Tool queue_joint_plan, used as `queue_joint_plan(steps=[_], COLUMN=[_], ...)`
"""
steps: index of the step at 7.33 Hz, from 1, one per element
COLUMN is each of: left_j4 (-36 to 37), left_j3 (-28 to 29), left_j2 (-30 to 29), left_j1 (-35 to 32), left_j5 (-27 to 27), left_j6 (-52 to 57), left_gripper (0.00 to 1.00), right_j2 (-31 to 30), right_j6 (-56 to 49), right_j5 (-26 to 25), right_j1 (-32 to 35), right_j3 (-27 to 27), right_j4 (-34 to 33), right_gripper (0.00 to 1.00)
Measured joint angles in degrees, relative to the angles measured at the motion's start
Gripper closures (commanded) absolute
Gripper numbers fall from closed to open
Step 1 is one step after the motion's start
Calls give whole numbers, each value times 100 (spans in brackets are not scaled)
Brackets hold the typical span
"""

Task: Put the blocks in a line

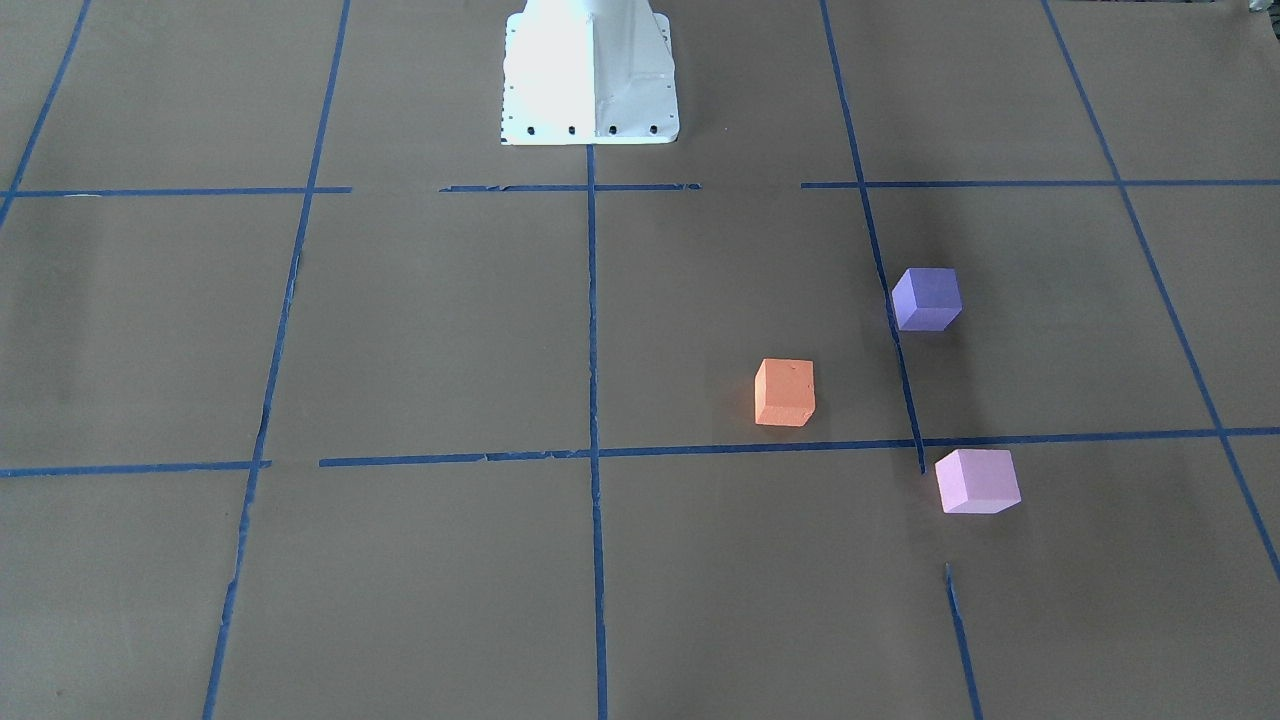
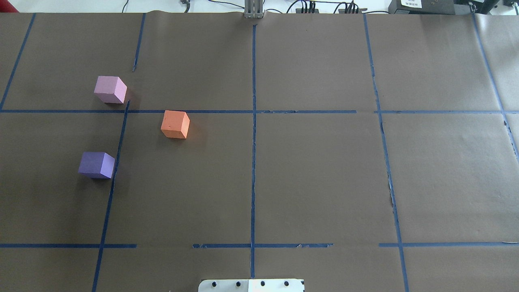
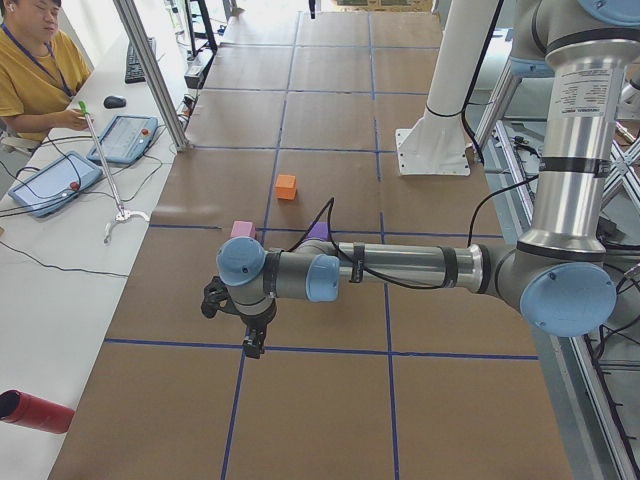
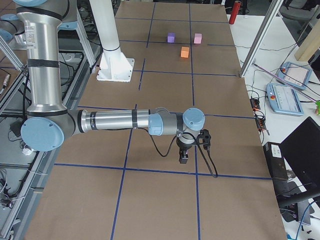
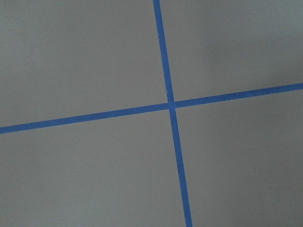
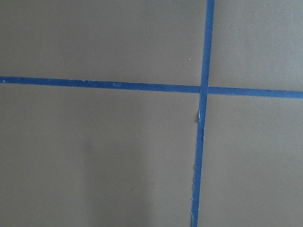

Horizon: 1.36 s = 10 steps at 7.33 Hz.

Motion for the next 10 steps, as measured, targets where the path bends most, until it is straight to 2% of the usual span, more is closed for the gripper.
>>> queue_joint_plan(steps=[5, 7, 8, 10], left_j4=[-45, -742, -1221, -1649], left_j3=[-42, -238, -303, -492], left_j2=[-28, -81, -143, -596], left_j1=[44, 211, 388, 982], left_j5=[-33, -352, -499, -528], left_j6=[33, -106, -528, -1812], left_gripper=[0, 0, 0, 0], right_j2=[0, 0, 0, 0], right_j6=[0, 0, 0, 0], right_j5=[0, 0, 0, 0], right_j1=[0, 0, 0, 0], right_j3=[0, 0, 0, 2], right_j4=[0, 0, 0, 0], right_gripper=[0, 0, 0, 0])
